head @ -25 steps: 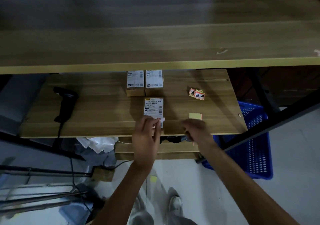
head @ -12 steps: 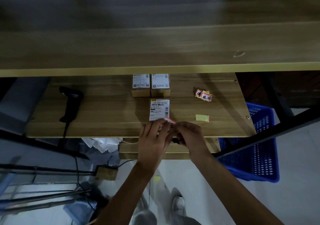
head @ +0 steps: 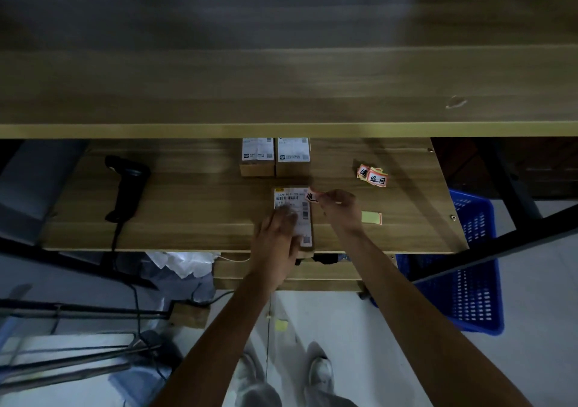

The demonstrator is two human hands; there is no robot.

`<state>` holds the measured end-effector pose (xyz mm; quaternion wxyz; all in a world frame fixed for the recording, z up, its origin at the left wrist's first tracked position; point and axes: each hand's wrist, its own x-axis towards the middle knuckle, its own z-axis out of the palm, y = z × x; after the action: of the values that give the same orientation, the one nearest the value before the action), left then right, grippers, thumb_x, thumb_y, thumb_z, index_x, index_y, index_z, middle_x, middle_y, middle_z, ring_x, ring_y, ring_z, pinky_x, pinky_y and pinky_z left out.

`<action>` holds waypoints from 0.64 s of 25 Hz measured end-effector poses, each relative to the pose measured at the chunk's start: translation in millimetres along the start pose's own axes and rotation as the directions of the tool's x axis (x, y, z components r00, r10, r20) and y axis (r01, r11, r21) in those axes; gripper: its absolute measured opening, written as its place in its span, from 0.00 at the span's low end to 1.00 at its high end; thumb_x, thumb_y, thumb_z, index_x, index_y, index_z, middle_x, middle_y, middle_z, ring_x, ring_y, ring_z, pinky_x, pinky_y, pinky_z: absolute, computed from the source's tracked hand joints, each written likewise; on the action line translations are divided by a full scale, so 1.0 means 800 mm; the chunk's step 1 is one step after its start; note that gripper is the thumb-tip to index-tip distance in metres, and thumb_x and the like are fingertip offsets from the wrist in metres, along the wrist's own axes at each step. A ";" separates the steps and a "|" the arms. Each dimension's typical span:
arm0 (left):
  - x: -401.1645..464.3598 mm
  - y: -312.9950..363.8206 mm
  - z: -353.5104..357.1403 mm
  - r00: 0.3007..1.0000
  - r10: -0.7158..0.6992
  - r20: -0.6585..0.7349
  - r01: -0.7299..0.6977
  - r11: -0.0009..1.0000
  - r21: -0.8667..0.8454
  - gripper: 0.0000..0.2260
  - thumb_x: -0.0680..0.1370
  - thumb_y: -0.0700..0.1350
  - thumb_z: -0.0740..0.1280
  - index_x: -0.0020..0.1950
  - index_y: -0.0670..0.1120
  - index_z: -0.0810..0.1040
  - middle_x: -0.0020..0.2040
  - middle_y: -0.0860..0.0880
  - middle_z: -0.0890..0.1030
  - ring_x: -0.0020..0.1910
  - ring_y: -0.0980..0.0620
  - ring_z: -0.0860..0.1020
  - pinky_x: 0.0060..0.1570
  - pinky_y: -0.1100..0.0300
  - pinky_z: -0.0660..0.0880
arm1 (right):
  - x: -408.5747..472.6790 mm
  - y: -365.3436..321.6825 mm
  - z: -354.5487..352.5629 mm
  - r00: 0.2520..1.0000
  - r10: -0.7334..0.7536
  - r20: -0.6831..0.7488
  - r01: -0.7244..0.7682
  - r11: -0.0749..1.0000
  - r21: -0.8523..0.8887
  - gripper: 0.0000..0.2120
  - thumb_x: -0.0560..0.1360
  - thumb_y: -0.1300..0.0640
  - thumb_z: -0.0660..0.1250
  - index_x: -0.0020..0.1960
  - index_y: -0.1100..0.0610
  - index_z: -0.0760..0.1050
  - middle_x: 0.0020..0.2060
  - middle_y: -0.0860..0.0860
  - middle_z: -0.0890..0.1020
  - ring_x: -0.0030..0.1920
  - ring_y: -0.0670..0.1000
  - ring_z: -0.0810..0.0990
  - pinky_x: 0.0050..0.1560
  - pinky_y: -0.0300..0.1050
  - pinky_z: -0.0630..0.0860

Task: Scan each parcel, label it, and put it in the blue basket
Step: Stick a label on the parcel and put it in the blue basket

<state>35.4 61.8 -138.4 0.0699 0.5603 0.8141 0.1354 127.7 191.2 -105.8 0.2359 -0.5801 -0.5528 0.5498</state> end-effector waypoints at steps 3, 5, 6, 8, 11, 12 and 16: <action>-0.021 0.007 0.002 1.000 0.001 -0.009 0.000 1.000 0.031 0.21 0.75 0.55 0.61 0.65 0.49 0.75 0.68 0.46 0.73 0.66 0.45 0.72 0.62 0.48 0.72 | 0.006 0.000 0.020 0.995 -0.019 0.099 0.026 0.997 -0.067 0.12 0.71 0.46 0.71 0.32 0.49 0.74 0.32 0.45 0.81 0.35 0.47 0.81 0.34 0.42 0.74; -0.021 0.006 0.002 0.999 0.003 -0.040 -0.001 0.999 0.042 0.19 0.75 0.55 0.63 0.63 0.49 0.77 0.67 0.46 0.75 0.64 0.45 0.73 0.60 0.49 0.72 | 0.014 0.000 0.026 0.987 -0.029 0.157 0.048 0.992 -0.118 0.12 0.72 0.49 0.72 0.32 0.50 0.74 0.33 0.48 0.82 0.35 0.49 0.81 0.36 0.44 0.74; -0.018 0.005 0.002 0.999 0.006 -0.052 -0.004 0.999 0.050 0.17 0.75 0.53 0.65 0.61 0.48 0.78 0.65 0.46 0.76 0.63 0.45 0.74 0.59 0.49 0.73 | 0.017 -0.003 0.025 0.984 -0.031 0.175 0.057 0.989 -0.140 0.12 0.72 0.51 0.72 0.32 0.50 0.74 0.32 0.49 0.82 0.35 0.49 0.80 0.37 0.44 0.73; -0.008 0.007 -0.001 0.999 0.009 -0.054 -0.005 0.998 0.068 0.13 0.74 0.50 0.69 0.57 0.48 0.80 0.62 0.46 0.78 0.60 0.45 0.77 0.57 0.49 0.74 | 0.023 -0.004 0.022 0.978 -0.031 0.207 0.071 0.980 -0.188 0.12 0.73 0.54 0.71 0.33 0.51 0.73 0.31 0.48 0.79 0.34 0.48 0.78 0.35 0.41 0.71; 0.008 0.010 -0.005 0.998 -0.009 -0.055 0.014 0.995 0.094 0.11 0.71 0.48 0.73 0.52 0.47 0.82 0.57 0.46 0.80 0.54 0.45 0.79 0.54 0.50 0.75 | 0.033 -0.001 0.018 0.974 -0.027 0.223 0.095 0.950 -0.296 0.08 0.75 0.54 0.69 0.39 0.54 0.76 0.33 0.49 0.79 0.35 0.48 0.77 0.35 0.41 0.70; 0.012 0.012 -0.005 0.999 -0.010 -0.048 0.016 0.993 0.121 0.12 0.70 0.49 0.74 0.51 0.47 0.82 0.55 0.46 0.81 0.52 0.45 0.80 0.51 0.51 0.76 | 0.035 -0.002 0.017 0.973 -0.029 0.229 0.104 0.941 -0.322 0.07 0.75 0.53 0.69 0.41 0.56 0.78 0.34 0.50 0.80 0.36 0.49 0.77 0.36 0.42 0.70; 0.015 0.012 -0.001 0.998 -0.016 -0.061 0.028 0.979 0.201 0.21 0.63 0.52 0.79 0.53 0.45 0.81 0.50 0.43 0.81 0.46 0.45 0.80 0.42 0.53 0.77 | 0.045 0.002 0.019 0.977 -0.028 0.212 0.106 0.925 -0.365 0.13 0.73 0.52 0.70 0.47 0.62 0.81 0.39 0.56 0.83 0.40 0.53 0.80 0.39 0.45 0.70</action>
<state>39.9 75.9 -134.3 -0.0098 0.5511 0.8316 0.0680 107.0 217.9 -124.9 0.0824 -0.5360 -0.6882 0.4820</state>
